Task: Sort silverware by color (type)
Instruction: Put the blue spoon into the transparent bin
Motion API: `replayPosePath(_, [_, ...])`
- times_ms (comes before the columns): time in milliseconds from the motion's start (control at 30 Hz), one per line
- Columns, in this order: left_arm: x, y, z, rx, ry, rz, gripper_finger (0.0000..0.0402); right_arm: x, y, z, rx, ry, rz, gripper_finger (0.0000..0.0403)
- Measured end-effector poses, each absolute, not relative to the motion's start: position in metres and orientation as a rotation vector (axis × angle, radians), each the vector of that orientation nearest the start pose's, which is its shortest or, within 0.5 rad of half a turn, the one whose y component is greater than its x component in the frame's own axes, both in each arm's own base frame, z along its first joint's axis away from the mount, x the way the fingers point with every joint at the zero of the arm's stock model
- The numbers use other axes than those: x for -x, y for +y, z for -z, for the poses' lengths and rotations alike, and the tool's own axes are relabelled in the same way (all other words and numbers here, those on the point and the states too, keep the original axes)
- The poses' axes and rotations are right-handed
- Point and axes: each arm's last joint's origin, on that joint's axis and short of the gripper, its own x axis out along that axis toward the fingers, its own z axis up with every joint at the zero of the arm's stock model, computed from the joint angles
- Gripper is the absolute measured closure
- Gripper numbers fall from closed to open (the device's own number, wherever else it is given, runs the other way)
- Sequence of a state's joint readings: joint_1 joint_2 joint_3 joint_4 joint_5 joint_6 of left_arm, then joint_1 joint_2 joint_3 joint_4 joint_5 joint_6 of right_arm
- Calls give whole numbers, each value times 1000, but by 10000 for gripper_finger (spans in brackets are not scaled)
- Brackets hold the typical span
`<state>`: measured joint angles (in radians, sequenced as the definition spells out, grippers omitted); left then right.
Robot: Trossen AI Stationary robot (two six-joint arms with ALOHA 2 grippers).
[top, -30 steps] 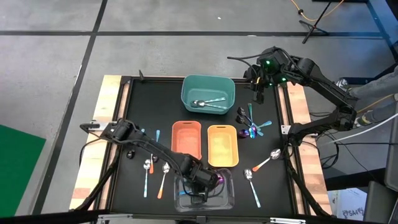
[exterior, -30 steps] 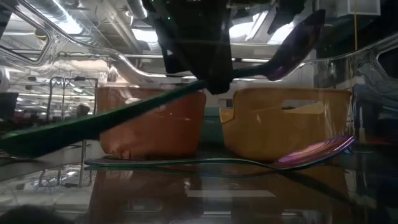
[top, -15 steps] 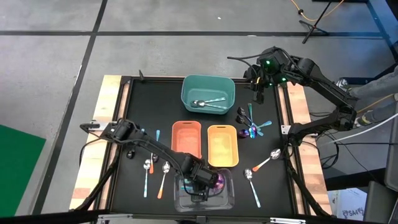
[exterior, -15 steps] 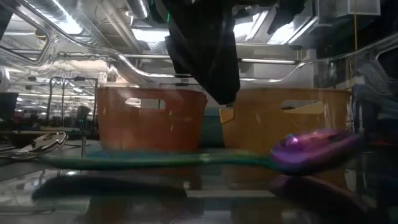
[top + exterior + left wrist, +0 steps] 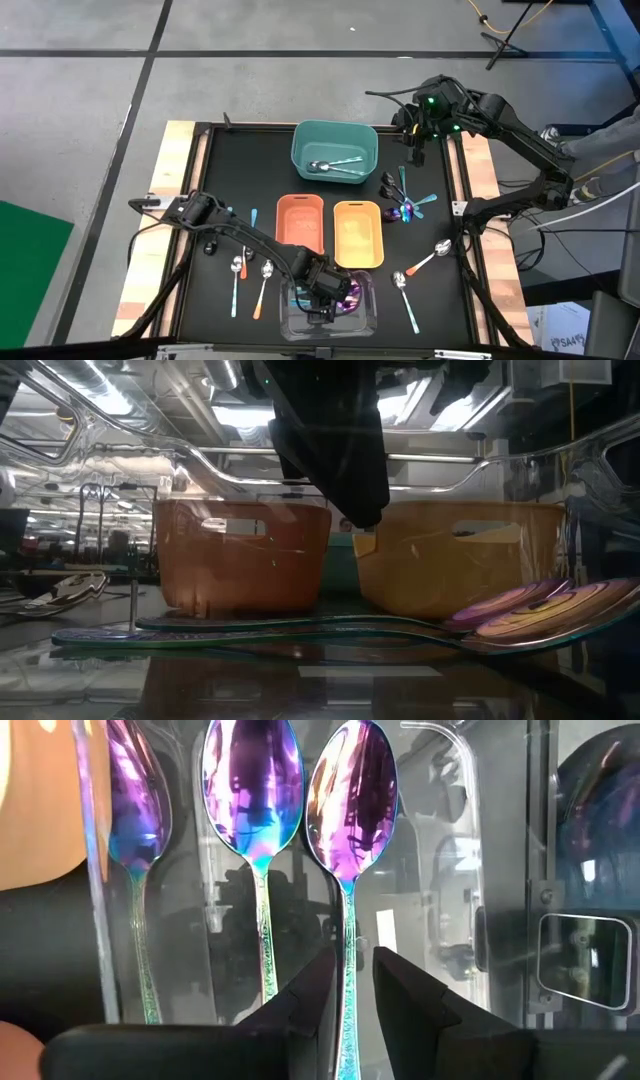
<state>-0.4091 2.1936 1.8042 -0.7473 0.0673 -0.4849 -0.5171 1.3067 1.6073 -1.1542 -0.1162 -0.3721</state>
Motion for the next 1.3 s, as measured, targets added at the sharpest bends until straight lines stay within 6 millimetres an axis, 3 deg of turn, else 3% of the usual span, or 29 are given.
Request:
replayPosePath(233, [-416,-190,-212,179,1176,186,342,-202,-111,-415,78,872,218,313])
replayPosePath(500, [-401,-179,-253,110,1102,166,342,-197,-110,-411,-20,937,300,313])
replayPosePath(867, [-368,-136,-305,-153,1108,69,342,-192,-107,-405,-230,976,374,313])
replayPosePath(1300, [-301,-85,-385,-309,978,-33,342,-187,-105,-336,-386,1027,453,313])
